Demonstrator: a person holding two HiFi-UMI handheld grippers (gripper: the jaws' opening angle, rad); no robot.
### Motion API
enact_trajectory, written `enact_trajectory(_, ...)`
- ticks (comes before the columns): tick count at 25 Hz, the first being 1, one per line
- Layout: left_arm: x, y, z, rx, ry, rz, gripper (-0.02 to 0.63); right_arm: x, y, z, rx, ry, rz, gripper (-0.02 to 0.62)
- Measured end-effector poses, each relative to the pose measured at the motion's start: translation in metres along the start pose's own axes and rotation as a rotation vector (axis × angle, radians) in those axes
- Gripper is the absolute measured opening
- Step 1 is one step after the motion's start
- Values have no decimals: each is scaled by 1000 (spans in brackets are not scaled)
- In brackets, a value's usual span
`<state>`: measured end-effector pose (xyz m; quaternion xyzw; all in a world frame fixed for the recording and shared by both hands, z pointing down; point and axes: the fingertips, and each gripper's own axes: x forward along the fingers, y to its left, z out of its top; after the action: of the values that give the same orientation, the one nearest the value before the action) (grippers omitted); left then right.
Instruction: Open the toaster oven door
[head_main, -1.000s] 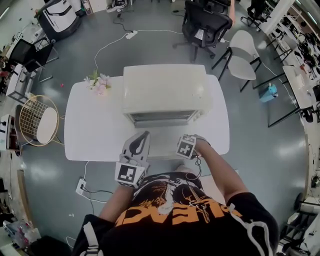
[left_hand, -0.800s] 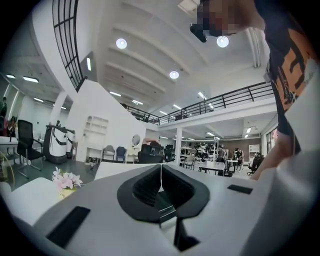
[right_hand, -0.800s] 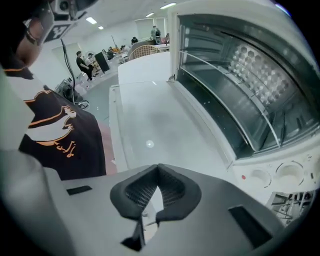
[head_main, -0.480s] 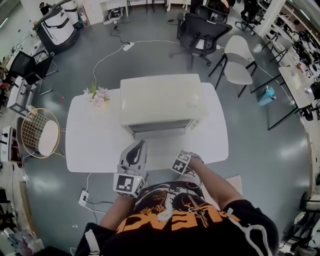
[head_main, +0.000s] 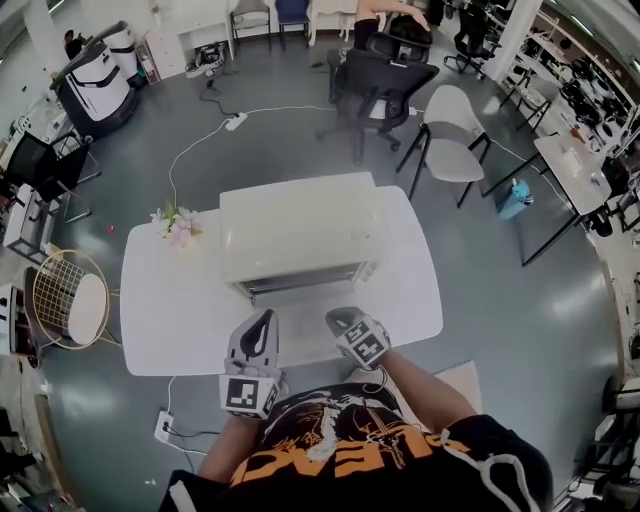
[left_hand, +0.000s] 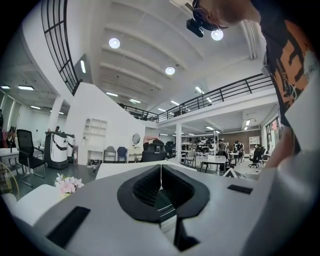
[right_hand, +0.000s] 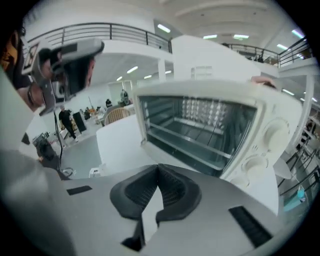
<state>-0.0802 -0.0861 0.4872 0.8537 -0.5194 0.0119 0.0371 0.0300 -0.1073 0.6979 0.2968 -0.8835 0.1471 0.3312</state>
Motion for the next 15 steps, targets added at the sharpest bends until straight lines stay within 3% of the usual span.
enact_trajectory(7, 6, -6, 13, 9, -24, -22, 26, -82, -5, 130, -42, -390, -118, 14)
enact_trajectory(15, 7, -10, 36, 5, -49, -38, 26, -166, 2, 207, -38, -685, -179, 14)
